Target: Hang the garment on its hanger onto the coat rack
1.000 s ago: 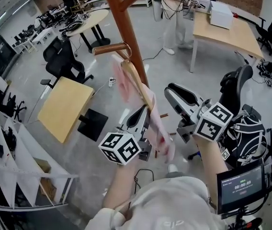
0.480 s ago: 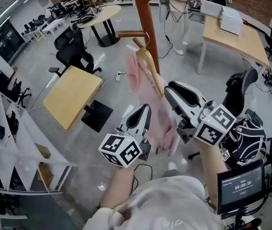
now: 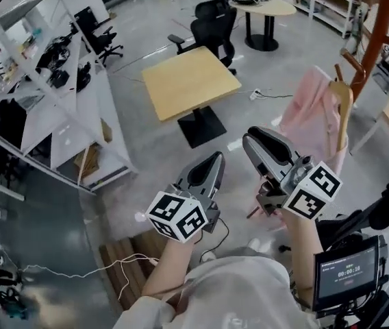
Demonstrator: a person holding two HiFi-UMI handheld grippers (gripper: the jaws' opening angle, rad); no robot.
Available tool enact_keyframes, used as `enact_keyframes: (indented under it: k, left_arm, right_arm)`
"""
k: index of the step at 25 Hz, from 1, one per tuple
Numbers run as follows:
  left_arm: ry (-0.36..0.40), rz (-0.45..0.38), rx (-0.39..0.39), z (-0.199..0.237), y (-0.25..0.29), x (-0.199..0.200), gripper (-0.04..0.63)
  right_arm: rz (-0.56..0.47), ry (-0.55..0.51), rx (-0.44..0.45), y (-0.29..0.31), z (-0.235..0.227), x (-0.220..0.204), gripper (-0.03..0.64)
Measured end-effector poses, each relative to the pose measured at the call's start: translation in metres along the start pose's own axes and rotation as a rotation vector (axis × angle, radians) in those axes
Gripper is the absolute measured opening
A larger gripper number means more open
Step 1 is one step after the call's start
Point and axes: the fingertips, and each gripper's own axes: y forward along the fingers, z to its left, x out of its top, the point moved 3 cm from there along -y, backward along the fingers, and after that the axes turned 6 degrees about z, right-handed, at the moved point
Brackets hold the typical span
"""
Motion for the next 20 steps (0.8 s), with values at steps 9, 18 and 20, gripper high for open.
enact_keyframes:
  k: [9, 18, 20]
  left_arm:
    - [-0.045, -0.101, 0.382, 0.078, -0.182, -0.003, -0.005]
    - [-0.115, -0.146, 0.527, 0.104, -0.289, -0.018, -0.005]
    - [-0.114, -0.169, 0.517, 0.100, -0.292, -0.016, -0.005]
  right_arm:
    - [0.223, 0.124, 0.343, 0.116, 0.112, -0.120, 0.086]
    - [0.351, 0.202, 0.475, 0.162, 0.188, -0.181, 0.084]
    - [0.359, 0.213, 0.485, 0.162, 0.191, -0.183, 0.084]
